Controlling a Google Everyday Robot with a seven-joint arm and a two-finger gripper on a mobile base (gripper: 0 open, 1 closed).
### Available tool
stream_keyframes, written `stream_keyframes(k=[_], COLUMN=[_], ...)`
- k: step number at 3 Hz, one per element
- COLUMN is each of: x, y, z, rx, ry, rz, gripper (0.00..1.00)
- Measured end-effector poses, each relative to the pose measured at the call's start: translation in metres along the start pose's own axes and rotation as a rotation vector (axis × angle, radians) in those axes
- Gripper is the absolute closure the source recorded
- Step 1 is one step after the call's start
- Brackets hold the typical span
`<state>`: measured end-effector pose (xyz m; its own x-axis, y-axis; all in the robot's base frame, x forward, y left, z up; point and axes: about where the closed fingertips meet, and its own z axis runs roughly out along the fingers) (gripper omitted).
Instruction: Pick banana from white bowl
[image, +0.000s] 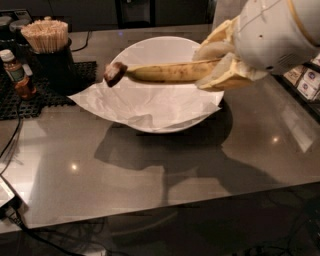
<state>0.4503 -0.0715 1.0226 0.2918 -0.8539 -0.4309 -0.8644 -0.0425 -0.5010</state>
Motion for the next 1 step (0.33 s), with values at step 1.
stream_keyframes(k=[1], x=[-0.0007], y=[-0.0001], z=[0.0], rx=[0.0], ry=[0.002], rz=[-0.003], gripper=[1.0])
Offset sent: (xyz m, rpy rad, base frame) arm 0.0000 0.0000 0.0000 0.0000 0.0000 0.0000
